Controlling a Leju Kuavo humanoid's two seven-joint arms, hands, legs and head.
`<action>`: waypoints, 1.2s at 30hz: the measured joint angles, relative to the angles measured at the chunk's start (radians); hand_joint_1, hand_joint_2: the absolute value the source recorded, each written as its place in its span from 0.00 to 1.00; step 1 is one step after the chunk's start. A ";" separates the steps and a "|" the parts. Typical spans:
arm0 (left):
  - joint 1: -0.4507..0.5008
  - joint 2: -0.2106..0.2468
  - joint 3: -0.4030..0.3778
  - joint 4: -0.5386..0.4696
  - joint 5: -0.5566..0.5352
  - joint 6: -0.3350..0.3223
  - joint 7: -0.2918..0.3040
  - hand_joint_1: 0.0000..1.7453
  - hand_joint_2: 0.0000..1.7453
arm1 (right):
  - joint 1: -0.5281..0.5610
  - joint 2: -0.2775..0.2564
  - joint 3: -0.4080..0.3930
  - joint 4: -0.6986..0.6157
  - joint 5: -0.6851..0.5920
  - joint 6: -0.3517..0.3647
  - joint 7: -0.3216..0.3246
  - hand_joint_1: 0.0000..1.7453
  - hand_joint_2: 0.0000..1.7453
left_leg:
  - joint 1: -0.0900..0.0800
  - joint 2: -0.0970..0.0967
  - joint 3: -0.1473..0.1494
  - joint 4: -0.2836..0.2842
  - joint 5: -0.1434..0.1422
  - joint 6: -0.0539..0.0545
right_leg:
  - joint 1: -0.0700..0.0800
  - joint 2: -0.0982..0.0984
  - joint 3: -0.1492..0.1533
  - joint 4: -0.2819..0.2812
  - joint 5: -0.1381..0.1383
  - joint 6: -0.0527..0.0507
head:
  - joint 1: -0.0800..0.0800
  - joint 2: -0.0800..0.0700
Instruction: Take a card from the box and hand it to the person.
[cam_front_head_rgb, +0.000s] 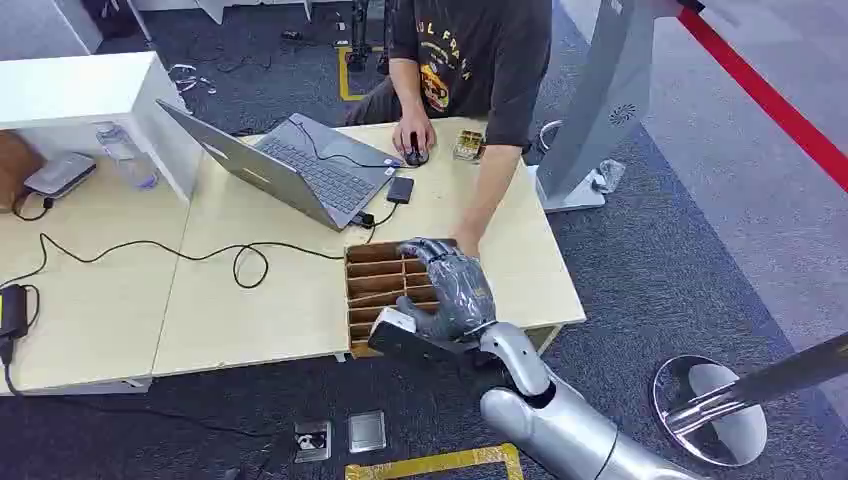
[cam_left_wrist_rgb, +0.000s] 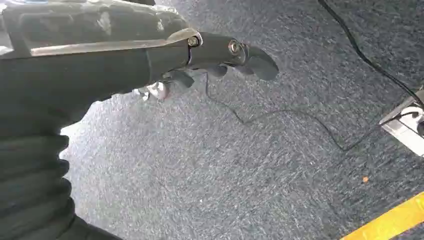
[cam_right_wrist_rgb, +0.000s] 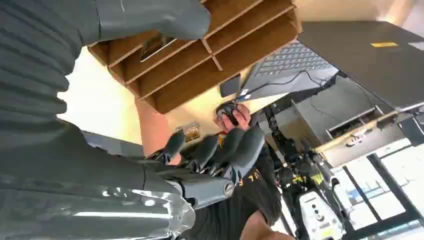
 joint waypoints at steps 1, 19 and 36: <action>0.000 0.000 0.000 0.000 0.000 0.000 0.003 0.00 1.00 | 0.000 0.000 0.001 0.002 0.000 0.001 0.001 0.37 1.00 | 0.000 0.000 0.000 0.000 0.000 0.000 | 0.000 0.000 0.000 0.000 0.000 0.000 | 0.000 0.000; -0.011 0.000 -0.001 -0.006 0.000 -0.003 0.019 0.00 1.00 | -0.022 0.007 0.009 0.108 -0.018 0.000 -0.005 0.64 1.00 | 0.000 0.000 0.000 0.000 0.000 0.000 | 0.000 0.000 0.000 0.000 0.000 0.000 | 0.000 0.000; -0.022 -0.002 -0.001 -0.006 -0.011 -0.010 0.024 0.00 1.00 | -0.056 0.031 0.010 0.207 -0.008 0.001 -0.014 0.44 1.00 | 0.000 0.000 0.000 0.000 0.000 0.000 | 0.000 0.000 0.000 0.000 0.000 0.000 | 0.000 0.000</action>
